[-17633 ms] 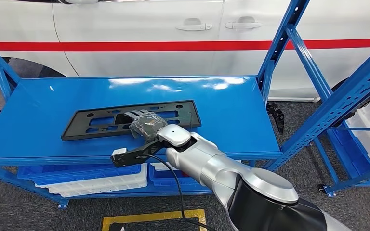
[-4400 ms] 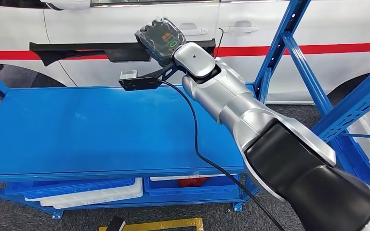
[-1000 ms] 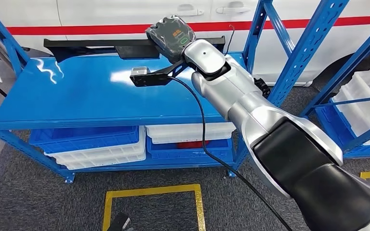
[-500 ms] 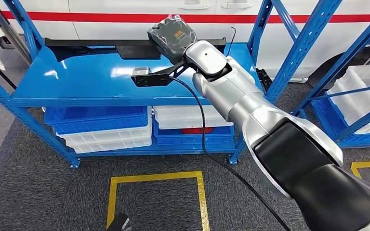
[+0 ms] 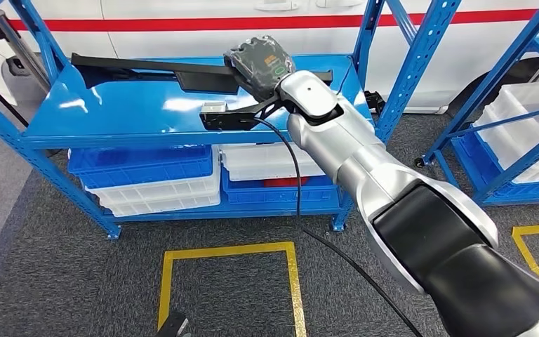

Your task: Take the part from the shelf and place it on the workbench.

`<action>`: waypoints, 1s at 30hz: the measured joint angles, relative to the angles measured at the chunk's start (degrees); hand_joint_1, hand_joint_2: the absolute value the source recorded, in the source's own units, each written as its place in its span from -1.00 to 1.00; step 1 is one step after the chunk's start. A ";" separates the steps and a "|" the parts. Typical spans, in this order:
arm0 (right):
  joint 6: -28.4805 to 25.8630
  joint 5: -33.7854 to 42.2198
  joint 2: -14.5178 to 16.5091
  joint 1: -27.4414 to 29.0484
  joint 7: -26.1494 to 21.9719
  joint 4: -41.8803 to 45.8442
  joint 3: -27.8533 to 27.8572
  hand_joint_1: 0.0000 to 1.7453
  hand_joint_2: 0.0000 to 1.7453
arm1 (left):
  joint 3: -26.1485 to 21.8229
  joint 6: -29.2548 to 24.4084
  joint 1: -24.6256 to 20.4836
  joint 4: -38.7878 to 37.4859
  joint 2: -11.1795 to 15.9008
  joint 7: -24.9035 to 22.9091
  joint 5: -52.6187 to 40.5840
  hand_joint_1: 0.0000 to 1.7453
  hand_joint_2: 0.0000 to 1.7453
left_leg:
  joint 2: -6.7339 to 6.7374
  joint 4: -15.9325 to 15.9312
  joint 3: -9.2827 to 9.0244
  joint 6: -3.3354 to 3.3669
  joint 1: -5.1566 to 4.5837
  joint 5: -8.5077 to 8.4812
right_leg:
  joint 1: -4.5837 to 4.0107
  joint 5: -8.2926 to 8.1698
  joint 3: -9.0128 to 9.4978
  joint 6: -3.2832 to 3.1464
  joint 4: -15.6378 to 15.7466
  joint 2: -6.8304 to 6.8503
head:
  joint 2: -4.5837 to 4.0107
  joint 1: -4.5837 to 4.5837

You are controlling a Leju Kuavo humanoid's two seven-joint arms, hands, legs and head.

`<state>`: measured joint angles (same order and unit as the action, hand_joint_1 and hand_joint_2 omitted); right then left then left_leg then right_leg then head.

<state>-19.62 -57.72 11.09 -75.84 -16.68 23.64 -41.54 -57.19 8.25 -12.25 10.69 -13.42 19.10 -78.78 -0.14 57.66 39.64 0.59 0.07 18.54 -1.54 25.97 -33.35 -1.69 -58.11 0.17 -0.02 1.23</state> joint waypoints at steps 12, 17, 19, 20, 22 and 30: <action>0.36 0.20 -0.03 5.26 1.27 1.53 0.96 1.00 1.00 | 0.09 -0.53 0.29 0.00 0.23 0.06 -0.17 -1.00 1.00 | 0.10 -2.52 -0.93 0.77 0.29 -1.37 | 0.15 0.08 -0.20 0.73 -0.01 -0.05 | 0.00 0.01; 0.37 0.42 -0.27 7.23 0.68 1.85 1.10 1.00 1.00 | 0.10 0.04 0.42 0.00 0.22 -0.04 0.48 -1.00 1.00 | 0.24 -4.10 -0.92 0.47 1.12 -2.75 | 2.14 8.00 -5.80 2.80 -13.59 -0.24 | 0.00 -0.01; 0.37 0.53 -0.33 8.40 0.32 2.02 1.11 1.00 1.00 | 0.10 0.04 0.56 0.00 0.25 -0.09 0.51 -1.00 1.00 | 0.20 -3.49 -0.08 -0.27 1.78 -2.95 | 3.20 6.39 -4.52 3.85 -11.59 -0.19 | 0.00 -0.01; 0.36 0.59 -0.36 8.70 0.17 2.20 1.11 1.00 1.00 | 0.10 0.05 0.59 0.01 0.27 -0.09 0.54 -1.00 1.00 | 0.20 -2.89 0.50 -0.78 2.16 -2.95 | 3.75 4.68 -2.43 4.45 -7.68 -0.16 | 0.00 -0.01; 0.30 0.82 -0.33 9.06 -0.10 2.73 1.15 1.00 1.00 | 0.10 0.08 0.62 0.04 0.40 -0.08 0.59 -1.00 1.00 | 0.15 -1.59 1.58 -2.00 2.48 -2.93 | 4.02 2.23 0.25 4.83 -2.08 -0.28 | 0.00 0.01; 0.15 1.41 -0.01 10.41 -0.77 3.39 1.39 1.00 1.00 | 0.09 0.14 1.16 0.07 0.70 -0.07 1.25 -1.00 1.00 | 0.24 8.06 5.56 -3.88 2.65 3.87 | 3.21 -0.18 -1.47 0.71 -1.73 -0.18 | 0.00 0.06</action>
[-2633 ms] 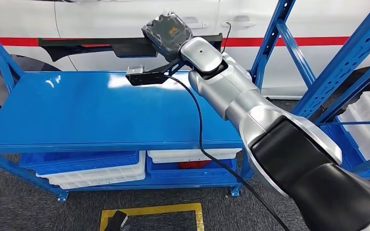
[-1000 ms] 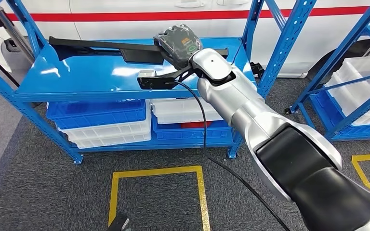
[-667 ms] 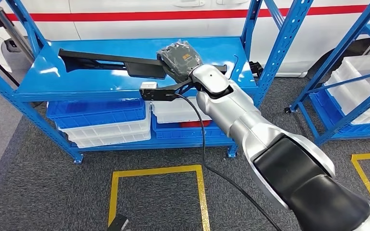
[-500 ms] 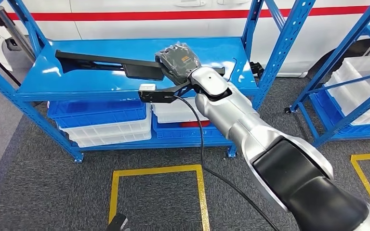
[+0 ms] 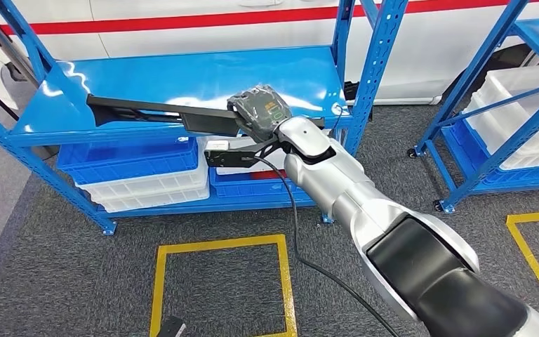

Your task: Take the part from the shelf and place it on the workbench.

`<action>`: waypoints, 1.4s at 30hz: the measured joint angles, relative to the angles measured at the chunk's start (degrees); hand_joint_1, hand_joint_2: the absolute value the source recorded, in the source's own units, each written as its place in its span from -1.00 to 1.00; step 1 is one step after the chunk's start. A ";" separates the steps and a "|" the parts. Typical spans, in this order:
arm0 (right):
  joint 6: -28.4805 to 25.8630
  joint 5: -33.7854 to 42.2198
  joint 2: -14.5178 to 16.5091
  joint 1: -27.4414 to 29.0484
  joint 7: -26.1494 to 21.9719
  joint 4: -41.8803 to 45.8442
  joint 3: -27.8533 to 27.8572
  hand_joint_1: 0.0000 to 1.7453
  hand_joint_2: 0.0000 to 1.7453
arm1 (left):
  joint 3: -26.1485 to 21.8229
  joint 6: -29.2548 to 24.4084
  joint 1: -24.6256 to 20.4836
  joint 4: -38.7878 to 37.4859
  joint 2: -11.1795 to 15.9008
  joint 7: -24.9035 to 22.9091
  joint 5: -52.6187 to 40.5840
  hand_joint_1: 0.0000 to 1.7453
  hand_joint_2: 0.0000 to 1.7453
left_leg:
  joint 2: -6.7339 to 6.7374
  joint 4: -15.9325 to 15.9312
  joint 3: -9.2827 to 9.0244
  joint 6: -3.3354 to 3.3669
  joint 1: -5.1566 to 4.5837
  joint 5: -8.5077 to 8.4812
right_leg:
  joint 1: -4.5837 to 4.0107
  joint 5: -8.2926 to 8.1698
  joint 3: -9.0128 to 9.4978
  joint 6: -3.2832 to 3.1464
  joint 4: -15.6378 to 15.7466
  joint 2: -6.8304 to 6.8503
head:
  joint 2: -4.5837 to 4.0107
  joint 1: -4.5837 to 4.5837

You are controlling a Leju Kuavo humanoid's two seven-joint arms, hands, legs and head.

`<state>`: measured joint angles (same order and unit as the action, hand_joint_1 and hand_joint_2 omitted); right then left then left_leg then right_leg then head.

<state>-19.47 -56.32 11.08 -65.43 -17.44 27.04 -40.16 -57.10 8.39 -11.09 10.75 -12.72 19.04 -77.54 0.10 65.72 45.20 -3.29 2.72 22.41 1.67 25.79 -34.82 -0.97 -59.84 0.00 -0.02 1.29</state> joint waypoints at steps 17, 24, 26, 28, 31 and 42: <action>-0.28 1.59 0.44 2.41 -1.77 0.93 0.14 1.00 1.00 | -0.04 0.15 0.64 0.02 0.37 0.77 0.88 -1.00 1.00 | 0.36 -7.65 -9.09 4.72 -2.01 0.12 | -1.33 6.70 -7.39 2.03 -14.12 -0.01 | 0.00 -0.02; -0.39 2.04 0.44 2.99 -1.81 0.94 0.14 1.00 1.00 | -0.04 0.24 0.80 0.02 0.21 1.52 1.07 -1.00 1.00 | 0.22 -6.98 -8.32 4.12 -2.45 -0.05 | -1.73 -0.03 0.57 0.87 0.73 0.00 | 0.00 -0.01; -0.42 2.21 0.43 3.02 -1.82 0.94 0.14 1.00 1.00 | -0.03 0.22 0.84 0.02 0.22 1.96 1.45 -1.00 1.00 | 0.23 -6.99 -8.11 3.90 -2.54 -0.15 | -1.77 -0.22 0.51 0.91 1.05 -0.05 | 0.00 -0.01; -0.40 2.40 0.42 3.05 -1.87 0.94 0.14 1.00 1.00 | -0.04 0.29 0.87 0.02 0.24 1.98 1.75 -1.00 1.00 | 0.24 -7.11 -8.08 3.69 -2.51 -0.36 | -1.80 -0.37 0.38 0.85 1.09 -0.09 | 0.00 0.00; -0.39 2.65 0.42 3.06 -2.01 0.94 0.10 1.00 1.00 | -0.03 0.22 0.88 0.02 0.24 1.97 1.77 -1.00 1.00 | 0.21 -7.42 -8.07 3.39 -2.48 -0.69 | -1.83 -0.51 0.21 0.63 1.08 -0.06 | 0.00 0.00; -0.44 3.16 0.42 3.07 -2.30 0.94 0.03 1.00 1.00 | -0.05 0.38 0.95 0.02 0.24 1.64 2.74 -1.00 1.00 | 0.20 -7.62 -8.01 3.15 -2.49 -0.91 | -1.81 -0.63 0.07 0.47 1.04 -0.04 | 0.00 0.00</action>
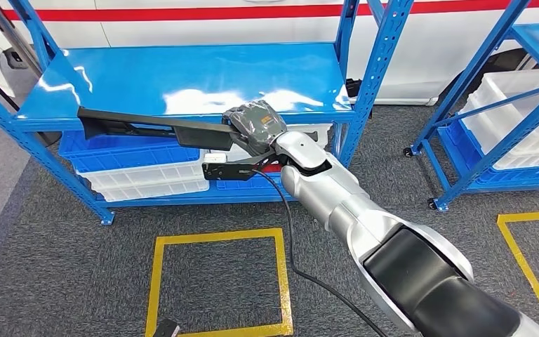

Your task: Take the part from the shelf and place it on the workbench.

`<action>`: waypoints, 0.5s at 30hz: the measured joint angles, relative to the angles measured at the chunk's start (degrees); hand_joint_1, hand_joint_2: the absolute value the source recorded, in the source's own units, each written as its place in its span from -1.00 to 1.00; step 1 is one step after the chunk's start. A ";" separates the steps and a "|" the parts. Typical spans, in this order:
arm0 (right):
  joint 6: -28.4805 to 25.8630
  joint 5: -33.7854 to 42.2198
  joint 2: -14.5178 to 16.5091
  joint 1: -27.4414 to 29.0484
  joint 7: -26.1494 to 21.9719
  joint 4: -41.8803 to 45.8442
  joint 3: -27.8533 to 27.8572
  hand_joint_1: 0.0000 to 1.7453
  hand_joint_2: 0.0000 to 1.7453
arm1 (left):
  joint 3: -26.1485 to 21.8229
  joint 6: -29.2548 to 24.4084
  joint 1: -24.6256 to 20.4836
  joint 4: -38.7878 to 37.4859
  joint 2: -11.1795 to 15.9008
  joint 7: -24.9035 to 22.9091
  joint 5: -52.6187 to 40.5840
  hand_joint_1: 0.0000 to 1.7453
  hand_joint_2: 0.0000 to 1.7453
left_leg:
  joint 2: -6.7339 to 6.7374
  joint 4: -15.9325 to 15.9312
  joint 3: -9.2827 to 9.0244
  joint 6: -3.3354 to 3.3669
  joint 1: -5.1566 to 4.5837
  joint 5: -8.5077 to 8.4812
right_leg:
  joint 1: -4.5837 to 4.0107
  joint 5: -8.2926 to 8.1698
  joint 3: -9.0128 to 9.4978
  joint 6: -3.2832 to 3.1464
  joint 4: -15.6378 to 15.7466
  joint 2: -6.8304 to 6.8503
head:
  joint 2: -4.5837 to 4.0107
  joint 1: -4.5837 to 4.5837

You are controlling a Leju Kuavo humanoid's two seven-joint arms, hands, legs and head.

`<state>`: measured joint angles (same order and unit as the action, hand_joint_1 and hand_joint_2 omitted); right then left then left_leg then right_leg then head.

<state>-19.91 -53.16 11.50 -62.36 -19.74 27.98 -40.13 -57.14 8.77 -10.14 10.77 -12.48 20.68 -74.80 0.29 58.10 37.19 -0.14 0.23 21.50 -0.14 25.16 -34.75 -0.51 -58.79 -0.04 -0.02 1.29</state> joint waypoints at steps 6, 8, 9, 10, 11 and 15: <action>-0.17 0.28 0.00 0.23 0.00 0.00 -0.02 1.00 1.00 | -0.01 0.23 0.00 0.01 0.00 0.07 0.24 -1.00 1.00 | 0.00 0.02 0.06 0.04 -0.02 -0.03 | 0.11 -0.04 -0.03 0.06 0.01 0.00 | 0.00 0.00; -0.19 0.38 0.00 0.33 0.00 0.00 -0.03 1.00 1.00 | -0.01 0.38 0.00 0.01 0.00 0.07 0.33 -1.00 1.00 | 0.00 0.02 0.07 0.06 -0.03 -0.04 | 0.15 -0.06 -0.05 0.09 0.01 0.00 | 0.00 0.00; -0.19 0.43 0.00 0.38 0.00 0.00 -0.03 1.00 1.00 | -0.01 0.46 0.00 0.01 0.00 0.07 0.44 -1.00 1.00 | 0.00 0.02 0.08 0.07 -0.05 -0.04 | 0.17 -0.07 -0.06 0.10 0.02 0.00 | 0.00 0.00; -0.19 0.47 0.00 0.41 0.00 0.00 -0.04 1.00 1.00 | -0.01 0.56 0.00 0.01 0.00 0.07 0.57 -1.00 1.00 | -0.01 0.02 0.09 0.08 -0.06 -0.05 | 0.17 -0.07 -0.06 0.11 0.02 0.00 | 0.00 0.00; -0.19 0.51 0.00 0.44 0.00 0.00 -0.05 1.00 1.00 | -0.01 0.65 0.00 0.01 0.00 0.08 0.68 -1.00 1.00 | -0.01 0.02 0.09 0.08 -0.07 -0.05 | 0.18 -0.08 -0.07 0.12 0.02 0.00 | 0.00 0.00; -0.20 0.55 0.00 0.53 0.00 -0.01 -0.09 1.00 1.00 | -0.01 0.77 0.00 0.01 0.00 0.10 0.78 -1.00 1.00 | -0.01 0.02 0.11 0.11 -0.09 -0.07 | 0.18 -0.12 -0.08 0.17 0.02 0.00 | 0.00 0.00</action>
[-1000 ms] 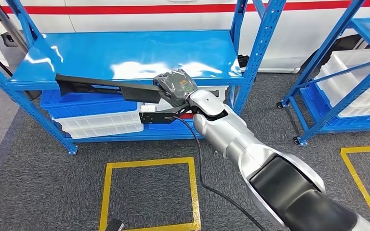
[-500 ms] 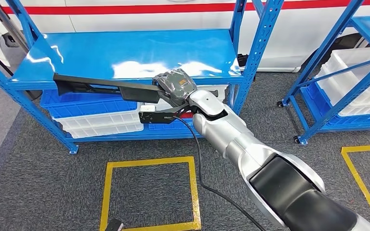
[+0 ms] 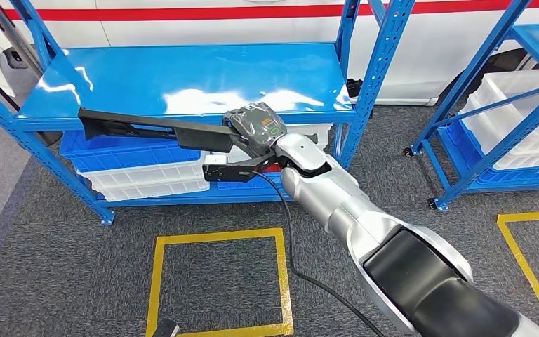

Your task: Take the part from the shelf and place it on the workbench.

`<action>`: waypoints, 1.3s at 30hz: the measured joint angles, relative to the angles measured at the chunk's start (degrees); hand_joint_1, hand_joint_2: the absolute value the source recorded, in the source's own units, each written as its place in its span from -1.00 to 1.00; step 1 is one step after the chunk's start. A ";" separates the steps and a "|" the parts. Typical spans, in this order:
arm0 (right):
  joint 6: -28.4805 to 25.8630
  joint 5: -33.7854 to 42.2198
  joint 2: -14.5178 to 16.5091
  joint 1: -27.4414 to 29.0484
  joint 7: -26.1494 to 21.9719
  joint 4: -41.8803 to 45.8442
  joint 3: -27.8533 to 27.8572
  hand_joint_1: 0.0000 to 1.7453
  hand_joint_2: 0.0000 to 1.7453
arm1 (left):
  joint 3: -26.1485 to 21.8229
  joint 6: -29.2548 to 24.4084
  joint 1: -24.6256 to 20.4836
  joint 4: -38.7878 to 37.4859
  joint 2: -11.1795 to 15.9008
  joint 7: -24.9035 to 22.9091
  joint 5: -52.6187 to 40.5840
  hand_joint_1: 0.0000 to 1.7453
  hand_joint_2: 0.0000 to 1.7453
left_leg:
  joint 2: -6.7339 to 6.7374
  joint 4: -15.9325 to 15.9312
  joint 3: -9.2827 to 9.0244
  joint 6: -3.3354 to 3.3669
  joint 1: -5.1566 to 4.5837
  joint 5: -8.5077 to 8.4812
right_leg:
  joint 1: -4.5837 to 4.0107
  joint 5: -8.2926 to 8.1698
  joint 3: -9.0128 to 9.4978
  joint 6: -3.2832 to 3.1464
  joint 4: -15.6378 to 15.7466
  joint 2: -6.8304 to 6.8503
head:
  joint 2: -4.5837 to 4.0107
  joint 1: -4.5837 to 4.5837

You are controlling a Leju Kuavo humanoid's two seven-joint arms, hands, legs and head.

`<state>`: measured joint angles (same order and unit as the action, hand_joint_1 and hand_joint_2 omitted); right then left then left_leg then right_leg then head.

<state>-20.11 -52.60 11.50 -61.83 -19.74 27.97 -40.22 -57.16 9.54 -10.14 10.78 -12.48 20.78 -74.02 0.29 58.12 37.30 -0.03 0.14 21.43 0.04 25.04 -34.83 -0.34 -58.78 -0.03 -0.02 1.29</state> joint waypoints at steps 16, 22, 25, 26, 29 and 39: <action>0.13 0.89 0.01 0.29 -0.42 0.01 -0.25 1.00 1.00 | 0.07 -0.40 -0.02 0.00 0.01 -0.09 -0.02 -1.00 1.00 | -0.02 0.00 0.01 0.03 0.00 -0.02 | 0.00 -0.03 -0.01 -0.01 0.00 0.00 | 0.00 0.00; 0.45 1.19 0.08 0.23 -0.43 0.01 -0.39 1.00 1.00 | 0.09 -0.43 -0.05 0.00 0.02 -0.18 0.10 -1.00 1.00 | -0.03 0.00 0.02 0.04 -0.01 -0.03 | 0.00 -0.04 -0.01 0.00 0.00 0.01 | 0.00 0.00; 1.38 1.62 0.08 0.17 -0.79 -0.01 -0.49 1.00 1.00 | 0.09 -0.16 -0.04 0.00 0.02 -0.02 0.56 -1.00 1.00 | -0.03 0.00 0.02 0.04 -0.01 -0.03 | 0.00 -0.04 -0.01 0.00 0.00 0.01 | 0.00 0.00; 1.52 1.74 0.07 0.18 -0.98 -0.01 -0.54 1.00 1.00 | 0.09 -0.09 -0.03 0.00 0.02 0.05 0.63 -1.00 1.00 | -0.03 0.00 0.03 0.04 -0.01 -0.03 | 0.00 -0.04 -0.02 0.00 0.00 0.01 | 0.00 0.00; 1.20 1.91 0.07 0.21 -1.23 -0.02 -0.72 1.00 1.00 | 0.17 -0.02 -0.03 0.00 0.02 0.14 0.65 -1.00 1.00 | -0.03 0.00 0.03 0.04 -0.01 -0.03 | 0.00 -0.05 -0.03 0.00 0.00 0.01 | 0.00 0.00; 1.18 1.96 0.04 0.22 -1.25 -0.02 -1.38 1.00 1.00 | 0.56 0.05 -0.04 0.00 0.03 0.31 1.03 -1.00 1.00 | -0.03 0.20 0.13 0.18 -0.12 0.03 | 0.10 -0.12 -0.04 0.14 0.05 0.01 | 0.00 0.00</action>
<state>-18.93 -50.64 11.54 -61.62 -20.98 27.96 -41.60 -56.59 9.60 -10.19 10.78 -12.45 21.09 -73.00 0.26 58.33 37.43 0.15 0.02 21.46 0.15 24.93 -34.87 -0.20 -58.72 -0.02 -0.02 1.29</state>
